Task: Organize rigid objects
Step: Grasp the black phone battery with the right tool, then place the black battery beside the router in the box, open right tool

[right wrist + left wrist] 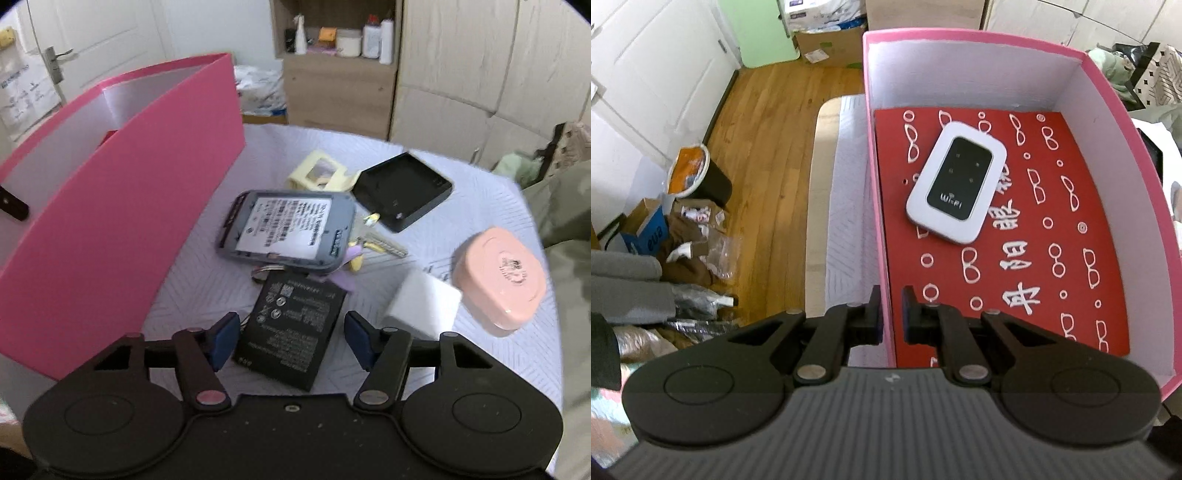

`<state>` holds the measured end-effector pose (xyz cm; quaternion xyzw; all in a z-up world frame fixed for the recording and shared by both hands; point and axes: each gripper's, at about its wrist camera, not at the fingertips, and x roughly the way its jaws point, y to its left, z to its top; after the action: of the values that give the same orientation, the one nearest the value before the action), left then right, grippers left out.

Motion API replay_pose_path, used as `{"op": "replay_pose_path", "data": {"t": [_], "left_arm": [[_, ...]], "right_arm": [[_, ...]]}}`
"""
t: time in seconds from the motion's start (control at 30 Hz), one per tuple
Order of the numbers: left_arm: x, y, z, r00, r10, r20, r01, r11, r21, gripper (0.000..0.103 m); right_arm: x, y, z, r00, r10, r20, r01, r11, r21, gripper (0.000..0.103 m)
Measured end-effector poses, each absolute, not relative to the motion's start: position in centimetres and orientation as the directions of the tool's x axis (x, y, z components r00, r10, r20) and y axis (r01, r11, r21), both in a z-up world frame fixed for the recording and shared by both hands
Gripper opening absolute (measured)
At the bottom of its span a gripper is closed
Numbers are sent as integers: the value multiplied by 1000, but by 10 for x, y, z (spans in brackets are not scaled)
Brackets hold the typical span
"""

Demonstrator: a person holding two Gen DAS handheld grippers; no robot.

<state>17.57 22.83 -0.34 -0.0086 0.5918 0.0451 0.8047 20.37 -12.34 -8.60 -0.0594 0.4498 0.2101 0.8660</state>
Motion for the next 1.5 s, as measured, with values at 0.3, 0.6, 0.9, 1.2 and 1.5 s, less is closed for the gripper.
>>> {"op": "replay_pose_path", "data": {"t": [0.3,0.6,0.9,1.2,1.5], "left_arm": [[185,232,2,312,31,-950,33,999,43,7],[179,235,1,344,-5,-939,94,995,29,8],[177,237,1,357,-15,-934,84,996,16,9],[176,241,1,354,-31,-935,77,997,-4,9],[177,239,0,355,-31,-935,85,996,-1,9]], "right_arm": [[194,-137,-62,542,348,-765,-400,907,129,21],[177,-124,-64,535,279,-797,-391,918,59,49],[192,-119,-81,494,248,-833,-368,928,58,64],[189,-116,-76,489,273,-828,-414,909,55,55],[176,-118,-21,570,293,-768,-452,892,5,55]]}}
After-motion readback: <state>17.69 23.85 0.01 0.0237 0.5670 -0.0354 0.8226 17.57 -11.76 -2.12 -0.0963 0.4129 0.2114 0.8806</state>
